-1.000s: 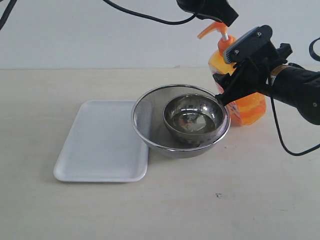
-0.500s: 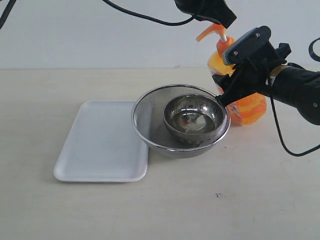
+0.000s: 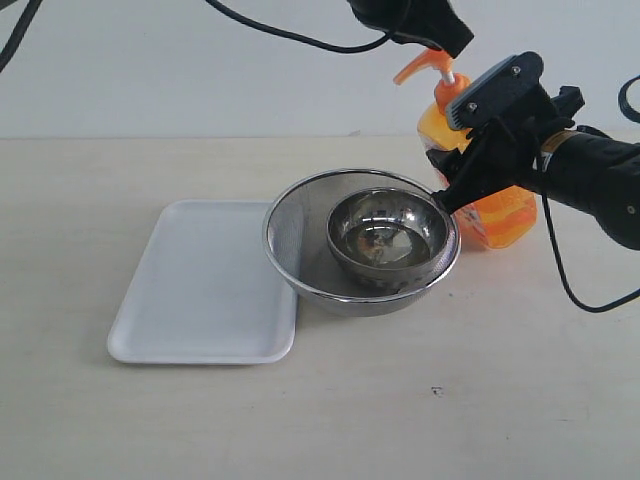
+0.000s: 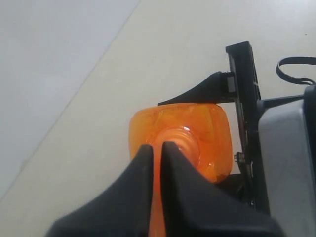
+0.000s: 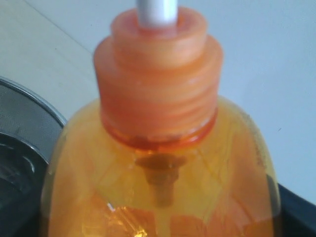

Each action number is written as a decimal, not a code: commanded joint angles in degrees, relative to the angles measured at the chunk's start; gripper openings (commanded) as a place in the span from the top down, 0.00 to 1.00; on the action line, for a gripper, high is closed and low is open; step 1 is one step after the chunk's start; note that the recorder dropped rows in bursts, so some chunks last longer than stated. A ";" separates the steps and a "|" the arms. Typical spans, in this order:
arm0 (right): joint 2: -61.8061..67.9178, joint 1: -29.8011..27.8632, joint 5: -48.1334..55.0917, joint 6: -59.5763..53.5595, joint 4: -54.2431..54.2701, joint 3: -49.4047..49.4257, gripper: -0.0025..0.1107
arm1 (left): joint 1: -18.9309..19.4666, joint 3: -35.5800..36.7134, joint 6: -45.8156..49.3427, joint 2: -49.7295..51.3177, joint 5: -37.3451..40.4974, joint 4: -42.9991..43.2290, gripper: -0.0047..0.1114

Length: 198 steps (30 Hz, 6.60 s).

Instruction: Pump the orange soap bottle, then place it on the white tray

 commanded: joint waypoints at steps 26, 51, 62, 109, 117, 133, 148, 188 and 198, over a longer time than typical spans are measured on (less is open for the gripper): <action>-0.99 0.19 -2.49 1.91 -0.81 -0.53 0.98 | -0.17 1.64 -0.38 3.66 5.98 2.01 0.92; -0.99 0.19 -2.81 2.25 -0.81 -0.53 0.98 | -0.17 1.51 -0.38 -2.04 1.60 2.75 0.92; -0.99 0.19 -2.81 2.25 -0.81 -0.53 0.98 | -0.17 1.51 -0.38 -7.61 -1.14 4.17 0.92; -0.99 0.19 -2.70 2.23 -0.81 -0.53 0.98 | -0.17 1.51 -1.19 -3.57 -2.13 3.78 0.92; -0.99 0.19 -2.70 2.23 -0.81 -0.53 0.98 | -0.17 1.51 -0.79 -3.57 -2.99 -0.59 0.92; -0.99 0.19 -2.22 2.23 -0.81 -0.53 0.98 | -0.17 1.63 0.29 -3.57 -1.27 0.85 0.92; -0.99 0.19 -2.22 2.23 -0.81 -0.53 0.98 | -0.17 1.62 0.29 -0.42 0.12 -0.33 0.92; -0.99 0.19 -2.34 1.84 -0.81 -0.53 0.98 | -0.17 1.62 0.29 0.16 5.93 0.28 0.92; -0.99 0.19 -2.34 1.84 -0.81 -0.53 0.98 | -0.17 1.62 0.05 1.39 5.93 0.28 0.92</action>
